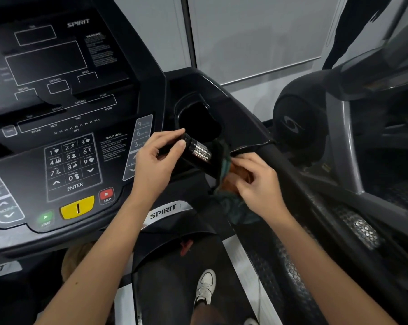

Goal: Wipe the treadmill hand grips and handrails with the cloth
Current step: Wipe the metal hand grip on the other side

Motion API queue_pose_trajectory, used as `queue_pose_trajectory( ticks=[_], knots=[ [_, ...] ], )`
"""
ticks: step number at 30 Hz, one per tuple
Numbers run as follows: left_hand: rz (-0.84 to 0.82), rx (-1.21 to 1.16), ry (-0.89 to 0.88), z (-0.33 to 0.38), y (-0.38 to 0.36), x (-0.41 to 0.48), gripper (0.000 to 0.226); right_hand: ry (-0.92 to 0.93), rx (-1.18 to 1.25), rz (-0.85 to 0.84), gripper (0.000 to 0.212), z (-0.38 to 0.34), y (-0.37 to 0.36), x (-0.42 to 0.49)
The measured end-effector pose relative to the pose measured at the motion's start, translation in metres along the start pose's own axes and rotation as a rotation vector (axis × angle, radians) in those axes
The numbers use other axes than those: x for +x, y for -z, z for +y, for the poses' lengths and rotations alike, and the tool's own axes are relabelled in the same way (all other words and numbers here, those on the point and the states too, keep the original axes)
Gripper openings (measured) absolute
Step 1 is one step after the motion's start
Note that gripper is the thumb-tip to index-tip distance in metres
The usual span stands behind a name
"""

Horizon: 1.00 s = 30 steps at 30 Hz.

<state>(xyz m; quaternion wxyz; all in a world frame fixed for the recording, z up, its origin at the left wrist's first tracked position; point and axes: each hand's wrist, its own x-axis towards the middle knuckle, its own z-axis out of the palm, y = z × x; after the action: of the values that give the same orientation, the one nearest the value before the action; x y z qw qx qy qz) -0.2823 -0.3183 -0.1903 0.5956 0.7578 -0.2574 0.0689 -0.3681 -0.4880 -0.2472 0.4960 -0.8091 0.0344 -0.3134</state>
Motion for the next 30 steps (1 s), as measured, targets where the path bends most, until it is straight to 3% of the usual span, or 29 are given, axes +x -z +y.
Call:
queue_pose_trajectory(
  ticks=[5, 9, 13, 20, 26, 30],
  knots=[
    [0.000, -0.008, 0.005, 0.001, 0.000, 0.001, 0.024, -0.014, -0.035, 0.078, 0.022, 0.010, 0.003, -0.012],
    [-0.007, -0.003, 0.015, 0.002, 0.002, 0.003, 0.023, 0.192, -0.155, 0.219, 0.013, -0.013, -0.028, -0.007],
    [-0.031, 0.018, 0.019, 0.004, 0.005, 0.004, 0.023, 0.390, -0.317, 0.235, 0.014, -0.009, -0.037, -0.015],
    [-0.023, -0.013, 0.019, 0.004, 0.003, 0.002, 0.024, 0.281, -0.300, 0.300, 0.019, 0.014, -0.028, -0.030],
    [-0.017, 0.005, 0.005, 0.004, 0.003, 0.003, 0.024, 0.357, -0.268, 0.232, 0.019, -0.009, -0.038, -0.015],
    [-0.009, -0.006, 0.012, 0.004, 0.003, 0.002, 0.024, 0.160, -0.151, 0.252, 0.021, 0.017, -0.016, -0.030]
  ],
)
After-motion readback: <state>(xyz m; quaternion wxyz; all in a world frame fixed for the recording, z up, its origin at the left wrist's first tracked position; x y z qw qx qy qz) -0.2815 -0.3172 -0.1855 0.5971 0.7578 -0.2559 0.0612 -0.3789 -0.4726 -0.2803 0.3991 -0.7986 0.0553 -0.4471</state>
